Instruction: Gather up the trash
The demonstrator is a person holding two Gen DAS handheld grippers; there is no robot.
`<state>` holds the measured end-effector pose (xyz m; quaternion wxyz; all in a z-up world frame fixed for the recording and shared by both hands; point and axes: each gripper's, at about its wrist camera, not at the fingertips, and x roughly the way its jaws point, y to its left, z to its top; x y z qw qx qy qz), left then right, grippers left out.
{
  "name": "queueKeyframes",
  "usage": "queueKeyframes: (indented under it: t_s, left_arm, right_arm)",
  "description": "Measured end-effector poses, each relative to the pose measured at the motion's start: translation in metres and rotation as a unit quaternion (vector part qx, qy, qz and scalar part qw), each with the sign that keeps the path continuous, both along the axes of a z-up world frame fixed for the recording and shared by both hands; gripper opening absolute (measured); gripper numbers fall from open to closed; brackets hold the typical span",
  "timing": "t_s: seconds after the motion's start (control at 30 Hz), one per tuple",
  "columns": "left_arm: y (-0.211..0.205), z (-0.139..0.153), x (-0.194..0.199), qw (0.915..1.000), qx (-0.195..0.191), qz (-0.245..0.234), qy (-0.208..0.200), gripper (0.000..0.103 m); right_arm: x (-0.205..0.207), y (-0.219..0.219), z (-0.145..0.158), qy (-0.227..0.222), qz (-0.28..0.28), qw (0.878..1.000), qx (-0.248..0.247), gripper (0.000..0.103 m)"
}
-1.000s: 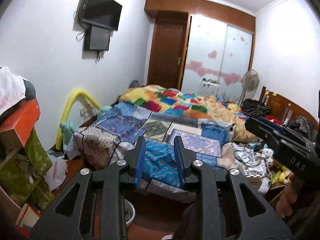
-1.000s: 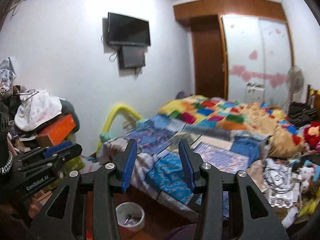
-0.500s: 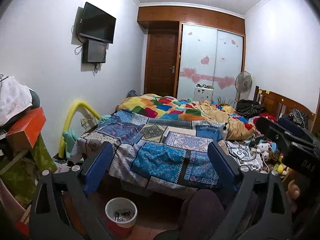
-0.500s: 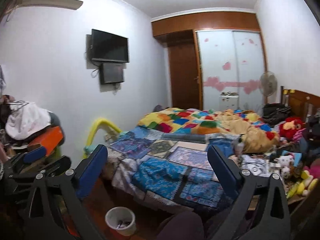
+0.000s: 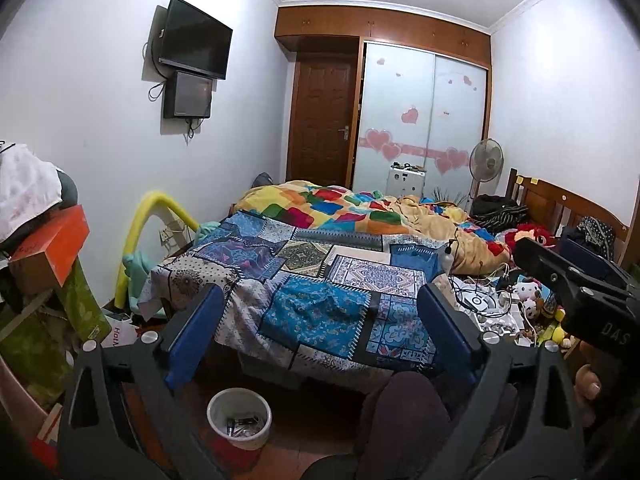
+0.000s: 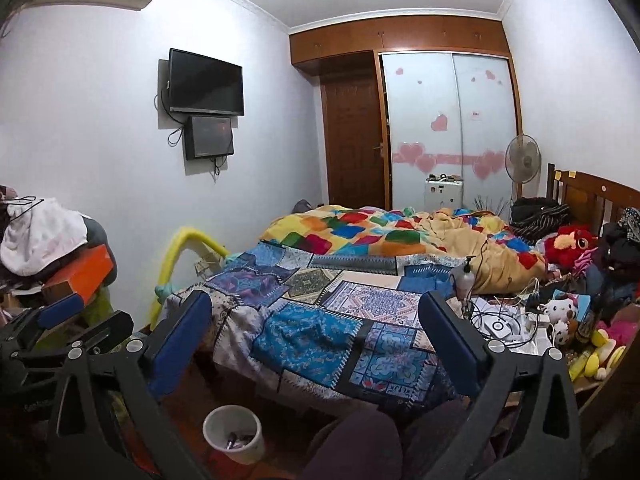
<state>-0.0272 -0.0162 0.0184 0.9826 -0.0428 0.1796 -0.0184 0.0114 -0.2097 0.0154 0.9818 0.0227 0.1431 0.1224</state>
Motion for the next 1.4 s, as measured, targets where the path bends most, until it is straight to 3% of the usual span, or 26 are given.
queueKeyframes:
  t_s: [1.4]
  left_arm:
    - [-0.0041,-0.0019,0.0003,0.9999,0.000,0.010,-0.003,0.102]
  right_arm:
    - [-0.0013,-0.0072,0.0026,0.002,-0.002,1.000,-0.004,0.103]
